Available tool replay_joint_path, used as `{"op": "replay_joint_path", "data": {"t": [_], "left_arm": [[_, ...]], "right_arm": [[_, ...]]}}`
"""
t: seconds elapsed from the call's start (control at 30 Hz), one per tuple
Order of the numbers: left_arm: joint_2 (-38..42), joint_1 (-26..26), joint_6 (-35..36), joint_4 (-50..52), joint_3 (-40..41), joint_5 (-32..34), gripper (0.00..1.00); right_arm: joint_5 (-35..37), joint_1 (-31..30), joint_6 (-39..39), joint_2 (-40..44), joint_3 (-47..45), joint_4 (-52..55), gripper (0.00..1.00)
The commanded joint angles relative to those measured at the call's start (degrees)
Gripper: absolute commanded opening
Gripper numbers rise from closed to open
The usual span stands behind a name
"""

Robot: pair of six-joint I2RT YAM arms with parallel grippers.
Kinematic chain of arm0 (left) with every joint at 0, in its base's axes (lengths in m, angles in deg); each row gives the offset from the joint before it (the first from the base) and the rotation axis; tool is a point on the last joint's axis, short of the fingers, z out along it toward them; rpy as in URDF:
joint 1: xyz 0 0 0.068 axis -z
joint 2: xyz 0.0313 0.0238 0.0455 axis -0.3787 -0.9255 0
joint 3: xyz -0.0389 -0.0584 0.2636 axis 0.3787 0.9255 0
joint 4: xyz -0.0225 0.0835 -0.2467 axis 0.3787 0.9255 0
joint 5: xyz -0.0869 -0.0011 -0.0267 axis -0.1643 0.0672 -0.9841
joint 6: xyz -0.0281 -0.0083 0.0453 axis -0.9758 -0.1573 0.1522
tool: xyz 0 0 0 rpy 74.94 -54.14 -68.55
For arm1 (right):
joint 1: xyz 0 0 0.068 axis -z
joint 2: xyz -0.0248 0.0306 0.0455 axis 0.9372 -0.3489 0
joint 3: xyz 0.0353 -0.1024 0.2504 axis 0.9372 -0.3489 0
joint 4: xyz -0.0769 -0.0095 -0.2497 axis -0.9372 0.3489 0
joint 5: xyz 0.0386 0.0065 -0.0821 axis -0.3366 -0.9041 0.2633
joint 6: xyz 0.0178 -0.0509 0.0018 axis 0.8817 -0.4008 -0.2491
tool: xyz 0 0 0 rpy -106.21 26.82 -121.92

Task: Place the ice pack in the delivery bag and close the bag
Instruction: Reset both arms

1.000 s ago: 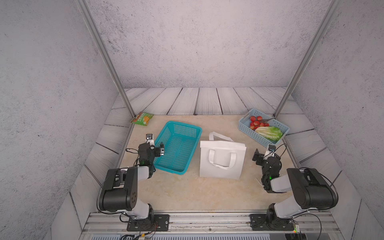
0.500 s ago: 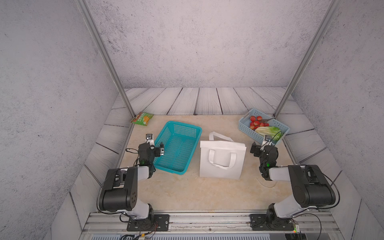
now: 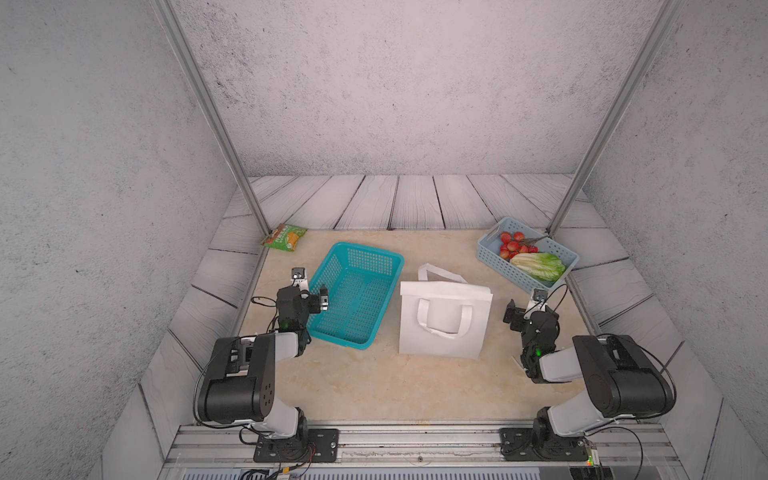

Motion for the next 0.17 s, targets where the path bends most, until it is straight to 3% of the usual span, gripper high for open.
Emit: {"op": "replay_joint_path", "data": {"t": [0.0,0.13], "left_arm": [[-0.34,-0.04,-0.74,3.11,-0.31,0.46,1.0],[-0.33,0.02,-0.74,3.15,-0.37,0.45,1.0]], "right_arm": [[-0.65,-0.16,-0.67,0.95,0.71,-1.89,0.99],[0.2,-0.48,-0.86,1.01,1.25,-1.27,0.99]]}}
